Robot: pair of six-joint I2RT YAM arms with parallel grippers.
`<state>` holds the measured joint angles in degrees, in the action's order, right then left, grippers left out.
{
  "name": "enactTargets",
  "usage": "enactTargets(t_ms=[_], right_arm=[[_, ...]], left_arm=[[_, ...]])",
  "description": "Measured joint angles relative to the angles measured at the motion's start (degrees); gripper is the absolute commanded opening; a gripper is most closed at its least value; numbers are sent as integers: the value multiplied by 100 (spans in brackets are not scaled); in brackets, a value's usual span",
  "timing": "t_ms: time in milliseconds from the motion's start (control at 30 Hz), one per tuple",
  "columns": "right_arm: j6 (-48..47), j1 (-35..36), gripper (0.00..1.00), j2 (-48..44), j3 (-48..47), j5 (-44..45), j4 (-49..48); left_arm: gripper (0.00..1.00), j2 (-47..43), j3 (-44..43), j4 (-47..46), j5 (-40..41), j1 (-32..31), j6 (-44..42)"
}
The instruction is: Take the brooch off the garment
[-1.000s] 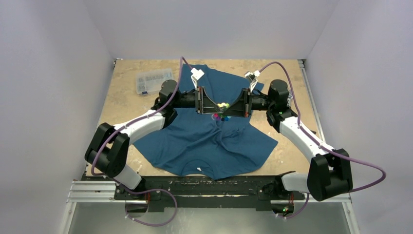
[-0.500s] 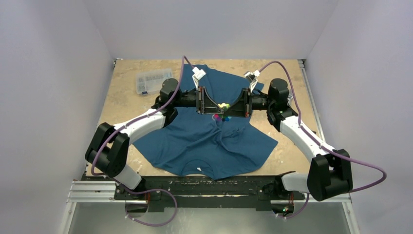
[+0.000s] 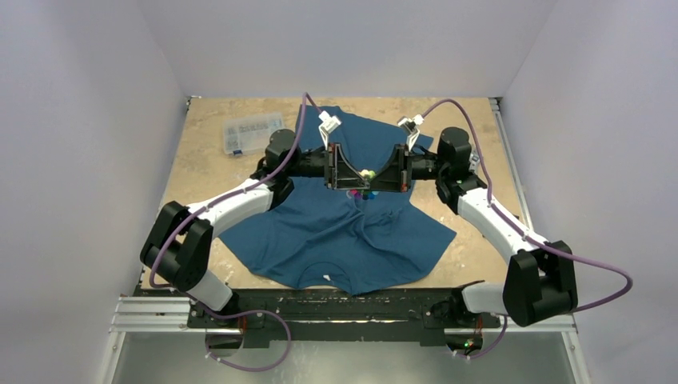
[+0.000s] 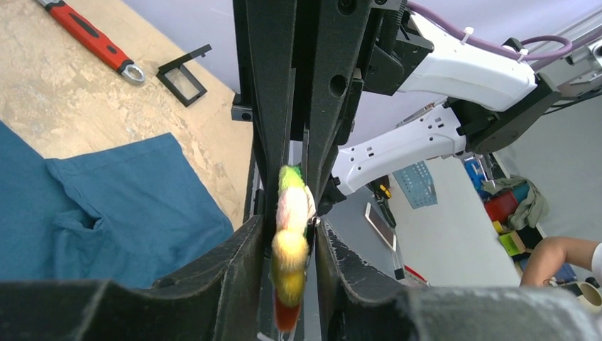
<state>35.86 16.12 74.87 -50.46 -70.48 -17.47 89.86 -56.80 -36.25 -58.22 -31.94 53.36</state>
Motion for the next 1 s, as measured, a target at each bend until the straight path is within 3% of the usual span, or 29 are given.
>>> enactTargets(t_ms=[200, 667, 1000], right_arm=[[17, 83, 0, 24, -55, -94, -35], [61, 157, 0, 63, -140, -160, -162], [35, 164, 0, 66, -140, -262, -153]], left_arm=[[36, 0, 0, 13, 50, -153, -68], [65, -9, 2, 57, 229, -118, -92], [75, -140, 2, 55, 315, 24, -87]])
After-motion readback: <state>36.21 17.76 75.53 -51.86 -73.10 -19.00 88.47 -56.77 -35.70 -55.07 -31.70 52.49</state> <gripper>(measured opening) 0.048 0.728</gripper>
